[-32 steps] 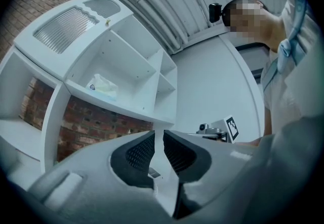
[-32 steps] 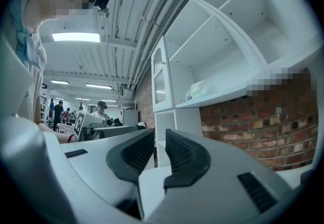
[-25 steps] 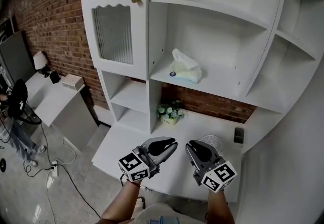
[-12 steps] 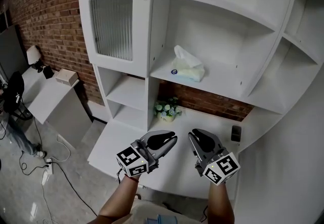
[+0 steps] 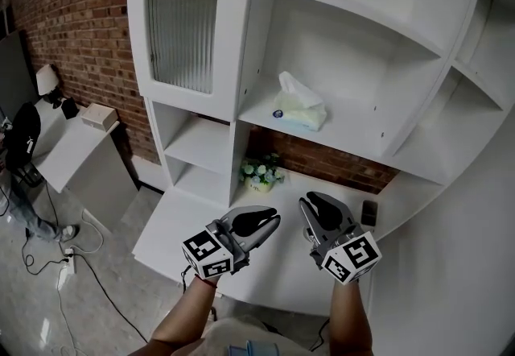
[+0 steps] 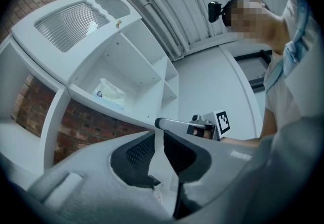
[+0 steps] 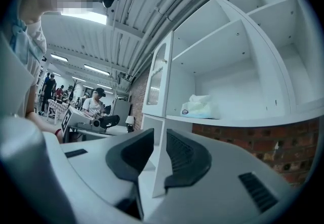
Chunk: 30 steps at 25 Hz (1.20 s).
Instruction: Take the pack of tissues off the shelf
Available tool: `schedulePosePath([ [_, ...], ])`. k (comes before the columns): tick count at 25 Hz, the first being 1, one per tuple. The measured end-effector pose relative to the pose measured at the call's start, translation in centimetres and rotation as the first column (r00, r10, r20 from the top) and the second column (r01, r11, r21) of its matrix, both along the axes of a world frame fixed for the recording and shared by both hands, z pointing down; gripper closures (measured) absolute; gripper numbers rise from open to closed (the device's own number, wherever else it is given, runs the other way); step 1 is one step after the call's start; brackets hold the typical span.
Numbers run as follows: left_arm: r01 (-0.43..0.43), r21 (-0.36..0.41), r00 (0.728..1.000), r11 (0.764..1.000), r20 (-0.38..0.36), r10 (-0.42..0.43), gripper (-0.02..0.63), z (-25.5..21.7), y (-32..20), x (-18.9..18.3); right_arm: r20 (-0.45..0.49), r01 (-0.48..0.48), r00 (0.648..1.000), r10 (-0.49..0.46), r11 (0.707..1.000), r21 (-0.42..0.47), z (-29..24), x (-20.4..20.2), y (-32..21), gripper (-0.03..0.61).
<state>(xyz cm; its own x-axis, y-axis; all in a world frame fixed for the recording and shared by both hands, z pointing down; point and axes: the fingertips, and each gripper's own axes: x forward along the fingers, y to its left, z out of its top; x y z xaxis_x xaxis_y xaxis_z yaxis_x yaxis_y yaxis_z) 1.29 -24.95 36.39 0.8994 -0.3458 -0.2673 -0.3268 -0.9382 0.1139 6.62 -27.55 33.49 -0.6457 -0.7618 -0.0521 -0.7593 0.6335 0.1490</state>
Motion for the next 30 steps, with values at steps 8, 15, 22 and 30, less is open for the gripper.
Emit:
schedulePosePath([
  [8,-0.015,0.008,1.000,1.000,-0.010,0.015,0.554,-0.3,0.0,-0.1,-0.042,-0.012,0.999,0.012,1.000,0.013,-0.9,-0.6,-0.8,0.492],
  [15,-0.023,0.009,0.999,1.000,-0.028,0.023,0.554,-0.5,-0.2,-0.3,-0.075,-0.023,0.997,0.025,0.999,0.031,-1.6,-1.0,-1.5,0.468],
  [22,-0.020,0.004,0.999,1.000,-0.034,0.020,0.554,-0.5,-0.3,-0.7,-0.093,-0.047,0.994,0.051,0.998,0.038,-2.2,-1.1,-2.1,0.443],
  [30,-0.016,0.002,0.999,1.000,-0.039,0.016,0.552,-0.5,-0.6,-1.3,-0.135,-0.063,0.988,0.072,0.996,0.066,-3.5,-1.2,-3.1,0.430],
])
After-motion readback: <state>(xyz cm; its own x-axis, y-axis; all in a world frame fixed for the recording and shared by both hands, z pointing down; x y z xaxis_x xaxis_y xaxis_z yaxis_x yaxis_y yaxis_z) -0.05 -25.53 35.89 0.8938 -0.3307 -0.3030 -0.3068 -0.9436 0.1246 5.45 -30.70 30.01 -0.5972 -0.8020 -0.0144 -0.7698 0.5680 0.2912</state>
